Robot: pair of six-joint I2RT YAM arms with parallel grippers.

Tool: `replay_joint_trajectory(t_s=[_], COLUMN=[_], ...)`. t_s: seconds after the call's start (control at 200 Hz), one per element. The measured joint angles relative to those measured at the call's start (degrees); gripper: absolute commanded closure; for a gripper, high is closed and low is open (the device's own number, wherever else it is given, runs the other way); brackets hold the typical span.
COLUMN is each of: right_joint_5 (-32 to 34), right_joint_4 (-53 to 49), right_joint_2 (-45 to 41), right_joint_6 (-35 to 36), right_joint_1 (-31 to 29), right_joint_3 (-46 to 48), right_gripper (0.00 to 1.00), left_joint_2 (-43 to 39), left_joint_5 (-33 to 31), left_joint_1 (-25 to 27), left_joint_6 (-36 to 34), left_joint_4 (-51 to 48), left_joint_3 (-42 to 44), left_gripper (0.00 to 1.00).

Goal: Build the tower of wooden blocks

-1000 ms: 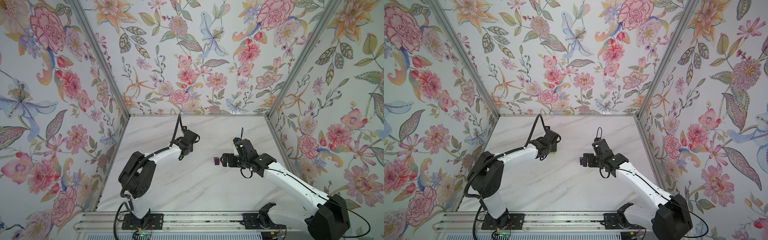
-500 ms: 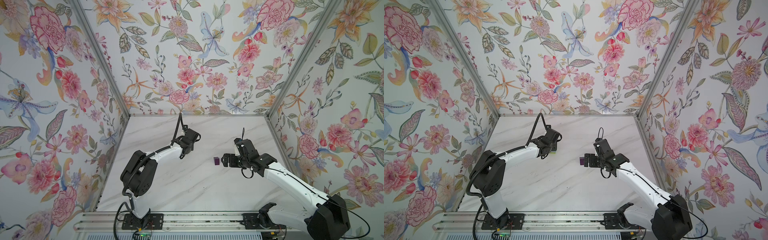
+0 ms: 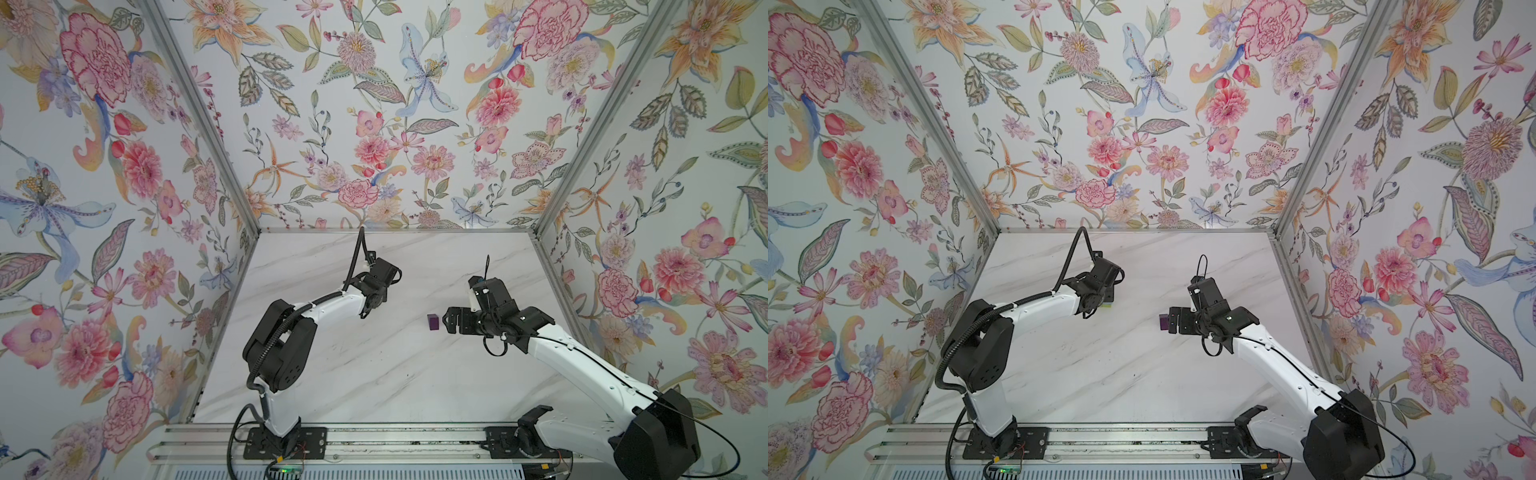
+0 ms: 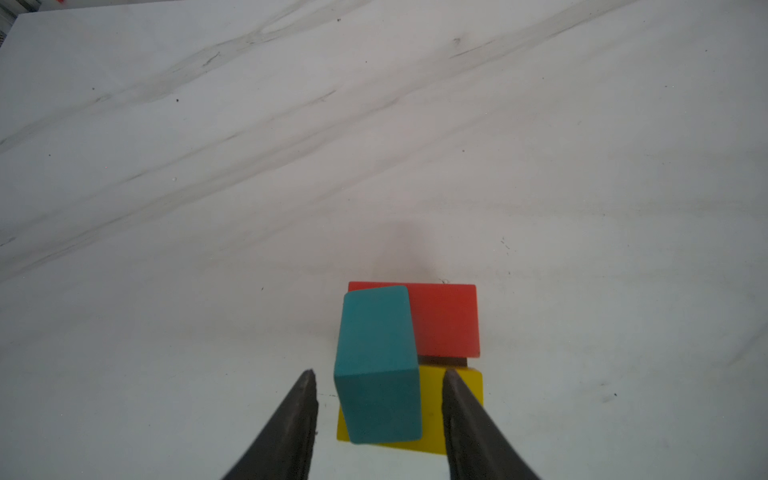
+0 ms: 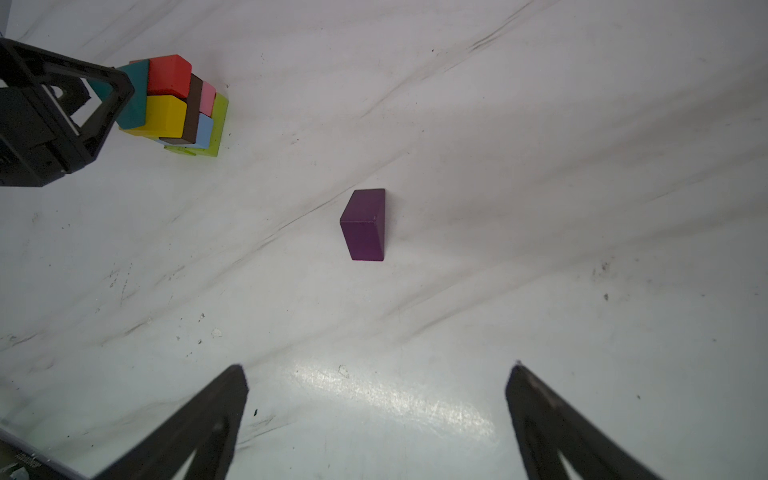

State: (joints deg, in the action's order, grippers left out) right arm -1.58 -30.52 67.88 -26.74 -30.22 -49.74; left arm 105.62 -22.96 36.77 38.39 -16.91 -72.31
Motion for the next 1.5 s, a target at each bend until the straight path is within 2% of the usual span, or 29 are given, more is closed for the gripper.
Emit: replay_joint_trajectory(t_s=[0.205,0.365,0.6,1.086,1.496], right_joint_5=[-0.28,-0.57,-0.59,-0.61,-0.61], right_joint_4=[0.0,0.0,0.0,0.0,0.0], right_joint_2=[0.0,0.0,0.0,0.02,0.37], right_joint_6=[0.0,0.0,0.0,0.0,0.0], right_joint_1=[0.0,0.0,0.0,0.0,0.0], right_joint_3=[0.0,0.0,0.0,0.0,0.0], right_gripper=[0.01,0.01,0.01,0.01,0.01], left_joint_2=[0.04,0.04,0.07,0.26,0.61], left_joint_5=[0.0,0.0,0.0,0.0,0.04], left_joint_1=[-0.02,-0.11,-0.13,-0.5,-0.5], left_joint_6=[0.0,-0.02,0.0,0.0,-0.04], left_joint_4=[0.02,0.02,0.02,0.26,0.2], left_joint_3=[0.0,0.0,0.0,-0.02,-0.59], left_gripper=[0.53,0.59,0.61,0.73,0.75])
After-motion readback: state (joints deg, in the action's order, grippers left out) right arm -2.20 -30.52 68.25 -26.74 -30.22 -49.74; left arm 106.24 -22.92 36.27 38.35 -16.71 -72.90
